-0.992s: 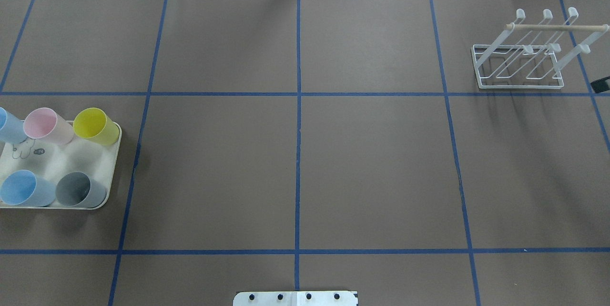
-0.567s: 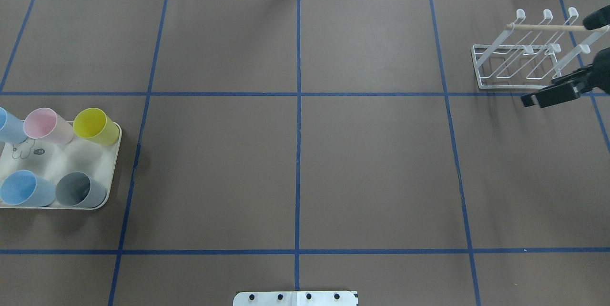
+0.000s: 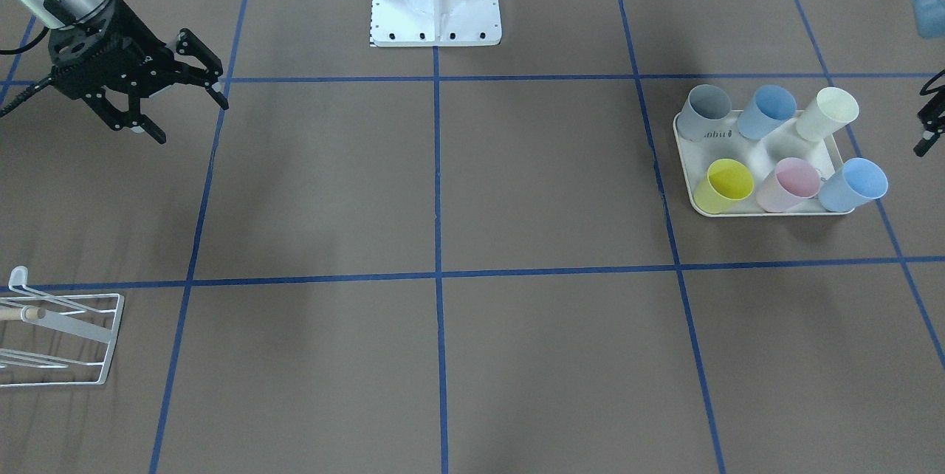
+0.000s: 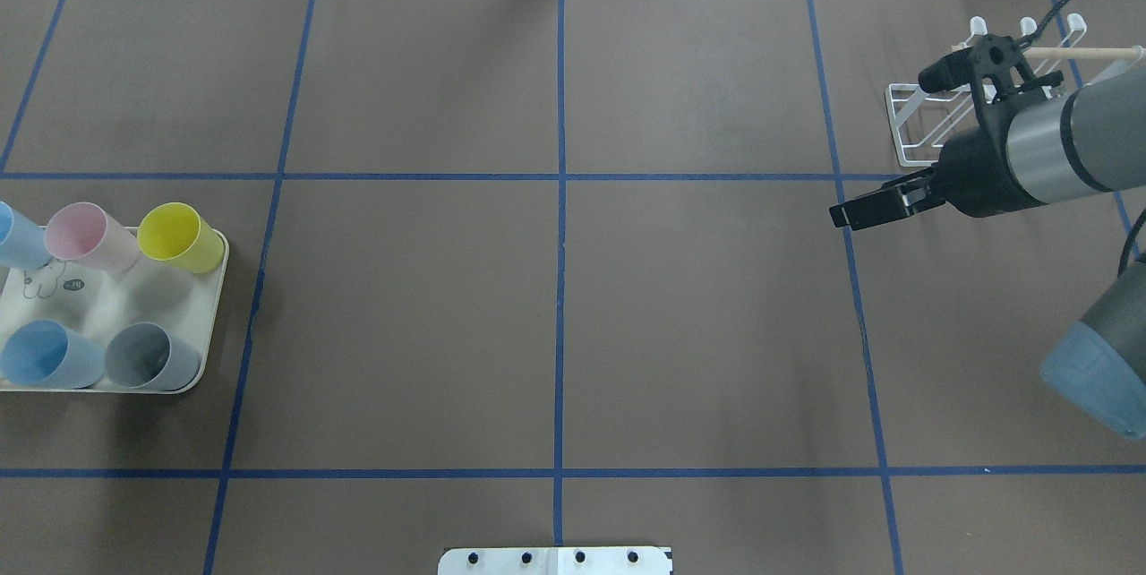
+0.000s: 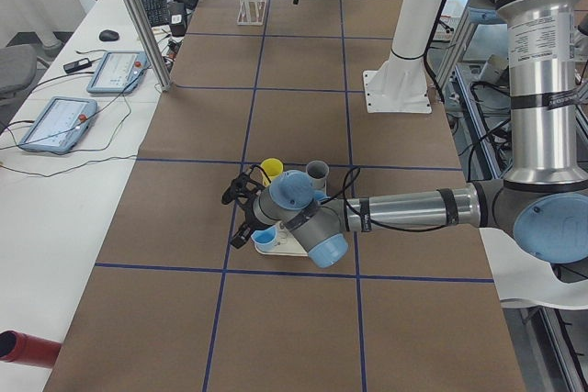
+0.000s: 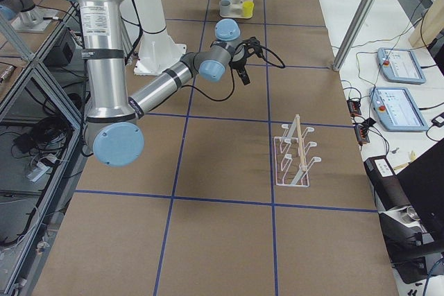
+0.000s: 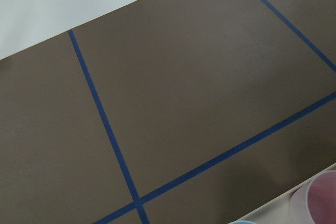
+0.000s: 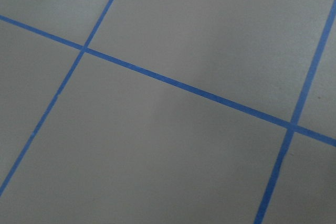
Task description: Transfer IKEA cup to right arm and place on rack
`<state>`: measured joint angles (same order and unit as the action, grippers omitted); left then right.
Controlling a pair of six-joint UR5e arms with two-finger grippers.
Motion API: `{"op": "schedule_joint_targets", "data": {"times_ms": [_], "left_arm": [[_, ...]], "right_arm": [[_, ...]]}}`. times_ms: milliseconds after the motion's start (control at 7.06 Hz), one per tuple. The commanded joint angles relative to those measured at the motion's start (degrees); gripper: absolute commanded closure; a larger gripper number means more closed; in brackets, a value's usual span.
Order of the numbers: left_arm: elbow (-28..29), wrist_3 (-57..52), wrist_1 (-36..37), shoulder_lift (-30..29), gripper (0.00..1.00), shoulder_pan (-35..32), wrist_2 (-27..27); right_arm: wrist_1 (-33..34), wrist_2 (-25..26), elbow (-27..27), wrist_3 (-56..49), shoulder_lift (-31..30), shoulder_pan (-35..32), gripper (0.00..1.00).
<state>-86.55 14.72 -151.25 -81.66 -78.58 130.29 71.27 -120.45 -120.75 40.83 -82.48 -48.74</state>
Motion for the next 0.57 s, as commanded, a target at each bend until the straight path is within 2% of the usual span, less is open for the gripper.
{"op": "schedule_joint_targets", "data": {"times_ms": [0, 142, 425], "left_arm": [[3.66, 1.28, -4.04, 0.45, 0.0, 2.37, -2.04], [4.02, 1.97, -4.14, 0.45, 0.0, 3.68, -5.19], [5.07, 2.33, -4.22, 0.01, 0.0, 6.32, -7.4]], "right_arm": [[9.73, 1.88, -1.06, 0.13, 5.38, 2.06, 0.0], [9.76, 2.24, -1.24, 0.13, 5.4, 2.33, 0.0], [9.68, 2.33, -1.51, 0.13, 5.4, 2.42, 0.0]]}}
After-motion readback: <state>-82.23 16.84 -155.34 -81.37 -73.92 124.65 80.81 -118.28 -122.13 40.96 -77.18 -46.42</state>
